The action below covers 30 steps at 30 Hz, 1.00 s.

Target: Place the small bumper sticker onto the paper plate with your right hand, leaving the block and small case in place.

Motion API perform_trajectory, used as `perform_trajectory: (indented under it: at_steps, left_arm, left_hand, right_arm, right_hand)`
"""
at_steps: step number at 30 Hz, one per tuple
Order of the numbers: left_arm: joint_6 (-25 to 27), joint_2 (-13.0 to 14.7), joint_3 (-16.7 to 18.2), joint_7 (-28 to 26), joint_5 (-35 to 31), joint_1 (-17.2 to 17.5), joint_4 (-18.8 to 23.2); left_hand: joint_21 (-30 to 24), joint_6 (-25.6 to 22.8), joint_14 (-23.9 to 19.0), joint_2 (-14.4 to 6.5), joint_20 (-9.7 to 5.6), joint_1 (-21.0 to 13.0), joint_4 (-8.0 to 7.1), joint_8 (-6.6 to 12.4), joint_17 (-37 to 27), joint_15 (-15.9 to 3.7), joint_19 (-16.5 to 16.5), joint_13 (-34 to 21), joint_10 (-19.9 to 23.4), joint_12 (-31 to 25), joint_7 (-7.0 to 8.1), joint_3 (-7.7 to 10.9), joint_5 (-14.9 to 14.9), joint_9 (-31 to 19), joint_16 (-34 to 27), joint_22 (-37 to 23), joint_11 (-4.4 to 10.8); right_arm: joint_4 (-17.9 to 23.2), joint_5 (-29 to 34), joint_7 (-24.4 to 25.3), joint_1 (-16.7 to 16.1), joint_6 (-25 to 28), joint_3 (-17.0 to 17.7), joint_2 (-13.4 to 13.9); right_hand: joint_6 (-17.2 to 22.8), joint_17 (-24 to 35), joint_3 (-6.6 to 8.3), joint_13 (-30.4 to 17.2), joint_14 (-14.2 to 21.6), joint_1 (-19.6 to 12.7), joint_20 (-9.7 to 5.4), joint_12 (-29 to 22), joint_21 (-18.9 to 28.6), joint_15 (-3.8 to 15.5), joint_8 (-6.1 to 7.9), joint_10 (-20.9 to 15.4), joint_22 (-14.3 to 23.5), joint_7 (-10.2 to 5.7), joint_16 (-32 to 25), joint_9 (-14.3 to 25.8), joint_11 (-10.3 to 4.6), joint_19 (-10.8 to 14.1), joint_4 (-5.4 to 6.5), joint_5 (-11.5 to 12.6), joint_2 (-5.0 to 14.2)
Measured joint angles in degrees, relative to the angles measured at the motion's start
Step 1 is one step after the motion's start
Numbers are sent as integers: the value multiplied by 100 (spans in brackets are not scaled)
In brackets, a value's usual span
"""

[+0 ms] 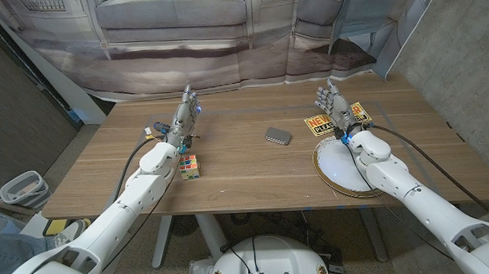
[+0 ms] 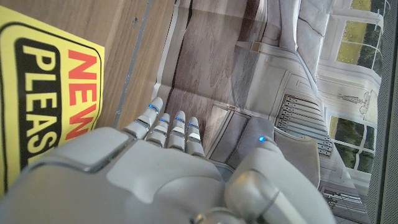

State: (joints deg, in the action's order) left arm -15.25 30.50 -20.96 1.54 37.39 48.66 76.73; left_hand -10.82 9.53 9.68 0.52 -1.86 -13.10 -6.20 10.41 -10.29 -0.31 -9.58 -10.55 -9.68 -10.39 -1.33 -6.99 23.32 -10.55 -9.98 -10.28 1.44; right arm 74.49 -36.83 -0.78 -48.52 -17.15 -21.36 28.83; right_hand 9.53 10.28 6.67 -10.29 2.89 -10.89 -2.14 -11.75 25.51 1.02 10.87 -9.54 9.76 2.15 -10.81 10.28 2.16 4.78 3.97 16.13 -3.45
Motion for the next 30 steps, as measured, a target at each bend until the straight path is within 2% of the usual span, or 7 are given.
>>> perform_trajectory:
  at_steps: [9, 30]
  left_arm:
    - [235, 94, 20, -63, -11, 29, 200]
    - [412, 168, 25, -183, -131, 55, 453]
  left_hand:
    - [0, 0, 0, -23, 0, -23, 5, 0, 0, 0, 0, 0, 0, 1, 0, -5, 0, 0, 0, 0, 0]
    - [1, -1, 1, -76, 0, -75, 5, 22, 1, 2, 1, 1, 1, -43, 0, -5, 24, 1, -22, 1, 0]
  right_arm:
    - [99, 24, 90, -105, -38, -1, -14]
    - [254, 246, 322, -171, -78, 6, 24]
  right_hand:
    - [0, -1, 0, 17, 0, 0, 19, 0, 0, 0, 0, 1, 0, 0, 0, 0, 0, 19, 0, 0, 0]
    - [51, -2, 46, 16, 61, -79, -2, 0, -34, -1, 0, -50, -1, -11, 1, -1, -11, 40, -47, 0, 42]
